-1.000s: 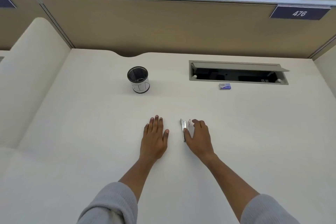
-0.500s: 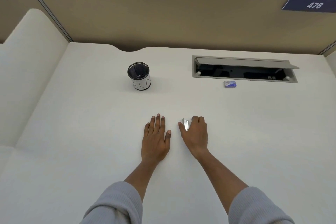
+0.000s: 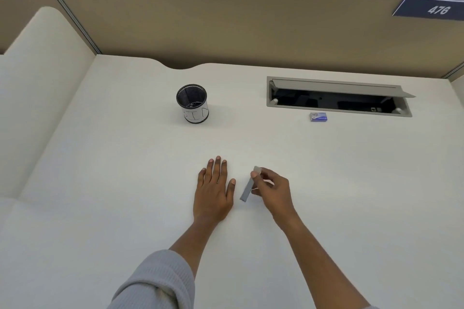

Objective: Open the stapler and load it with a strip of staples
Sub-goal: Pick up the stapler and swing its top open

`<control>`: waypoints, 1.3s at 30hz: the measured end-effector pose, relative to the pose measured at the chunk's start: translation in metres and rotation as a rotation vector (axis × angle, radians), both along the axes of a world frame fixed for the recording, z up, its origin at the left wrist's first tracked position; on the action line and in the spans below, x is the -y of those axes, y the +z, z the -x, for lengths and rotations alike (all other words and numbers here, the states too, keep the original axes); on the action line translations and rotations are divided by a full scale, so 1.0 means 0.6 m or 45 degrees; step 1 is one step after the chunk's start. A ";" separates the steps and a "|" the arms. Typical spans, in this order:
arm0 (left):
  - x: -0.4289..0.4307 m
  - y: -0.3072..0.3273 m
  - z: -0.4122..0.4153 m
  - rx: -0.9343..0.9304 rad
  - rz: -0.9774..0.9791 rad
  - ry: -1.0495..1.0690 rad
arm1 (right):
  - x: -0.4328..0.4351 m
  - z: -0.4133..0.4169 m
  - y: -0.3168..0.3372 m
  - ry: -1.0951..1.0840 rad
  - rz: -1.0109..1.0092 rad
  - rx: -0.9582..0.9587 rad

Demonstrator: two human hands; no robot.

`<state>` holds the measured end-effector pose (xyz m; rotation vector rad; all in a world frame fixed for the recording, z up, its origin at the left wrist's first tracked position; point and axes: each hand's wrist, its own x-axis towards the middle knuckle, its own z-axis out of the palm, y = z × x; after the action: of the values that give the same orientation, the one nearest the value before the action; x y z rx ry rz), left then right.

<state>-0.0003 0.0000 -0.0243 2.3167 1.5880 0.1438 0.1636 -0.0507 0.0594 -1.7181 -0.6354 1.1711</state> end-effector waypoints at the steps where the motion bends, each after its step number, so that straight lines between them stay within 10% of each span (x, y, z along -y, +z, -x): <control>1: 0.000 0.000 0.000 0.000 0.000 0.000 | 0.005 -0.001 0.013 -0.030 -0.043 -0.233; 9: 0.002 0.001 0.000 -0.008 -0.016 -0.002 | 0.012 0.005 0.112 -0.110 -0.221 -1.112; 39: 0.002 0.004 -0.001 0.007 -0.041 0.002 | 0.028 0.004 0.160 0.175 -0.242 -1.609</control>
<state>0.0005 -0.0014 -0.0217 2.3371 1.5958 0.1771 0.1614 -0.0673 0.1556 -0.5219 -0.0476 1.8908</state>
